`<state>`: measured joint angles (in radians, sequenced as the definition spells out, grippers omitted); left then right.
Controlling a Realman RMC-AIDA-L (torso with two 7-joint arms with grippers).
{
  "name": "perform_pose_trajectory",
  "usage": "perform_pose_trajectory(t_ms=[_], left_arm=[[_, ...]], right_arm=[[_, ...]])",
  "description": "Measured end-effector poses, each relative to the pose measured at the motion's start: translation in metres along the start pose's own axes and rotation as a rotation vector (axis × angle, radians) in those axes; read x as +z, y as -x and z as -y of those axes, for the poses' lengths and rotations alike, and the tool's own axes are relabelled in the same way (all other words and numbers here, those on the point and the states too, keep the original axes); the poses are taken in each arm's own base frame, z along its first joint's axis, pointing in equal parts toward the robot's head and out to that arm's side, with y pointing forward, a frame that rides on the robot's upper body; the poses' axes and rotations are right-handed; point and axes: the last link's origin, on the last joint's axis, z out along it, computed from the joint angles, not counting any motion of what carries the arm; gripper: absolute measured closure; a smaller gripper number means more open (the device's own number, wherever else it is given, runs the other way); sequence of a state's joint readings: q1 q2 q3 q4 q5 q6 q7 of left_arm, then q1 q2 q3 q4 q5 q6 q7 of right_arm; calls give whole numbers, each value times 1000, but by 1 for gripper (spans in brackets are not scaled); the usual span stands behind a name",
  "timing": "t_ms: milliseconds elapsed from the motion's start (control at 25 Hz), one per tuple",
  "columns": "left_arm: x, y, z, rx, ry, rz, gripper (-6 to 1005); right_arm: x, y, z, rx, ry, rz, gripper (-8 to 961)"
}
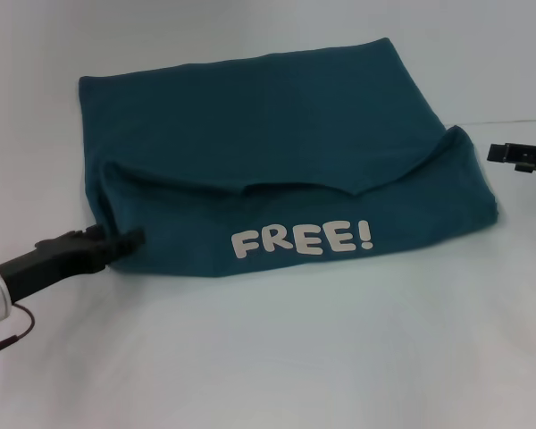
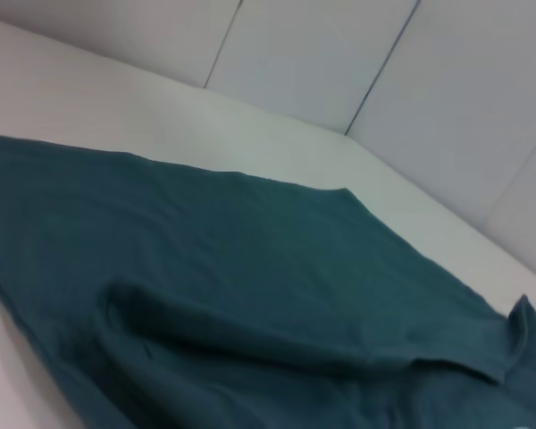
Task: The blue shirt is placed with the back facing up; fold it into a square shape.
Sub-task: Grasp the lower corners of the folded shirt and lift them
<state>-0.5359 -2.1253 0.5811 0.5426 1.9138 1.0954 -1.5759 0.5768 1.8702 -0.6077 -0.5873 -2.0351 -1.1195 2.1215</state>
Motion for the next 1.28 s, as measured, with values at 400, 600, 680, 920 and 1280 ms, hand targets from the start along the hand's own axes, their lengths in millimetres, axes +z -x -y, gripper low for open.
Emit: perform_pose_trajectory(t_ms=[400, 600, 680, 920, 1280], left_arm=[[1, 16, -6, 116, 12, 43, 170], [5, 21, -10, 167, 22, 64, 170], [7, 22, -11, 175, 20, 66, 171], [12, 24, -12, 198, 2, 83, 202], [14, 24, -11, 213, -13, 95, 256]], right_arm=[[-2, -3, 1, 19, 0, -1, 247], [0, -6, 2, 28, -1, -3, 249], [0, -7, 1, 31, 0, -4, 249], [2, -11, 0, 37, 8, -10, 256], [1, -13, 1, 47, 7, -1, 267]])
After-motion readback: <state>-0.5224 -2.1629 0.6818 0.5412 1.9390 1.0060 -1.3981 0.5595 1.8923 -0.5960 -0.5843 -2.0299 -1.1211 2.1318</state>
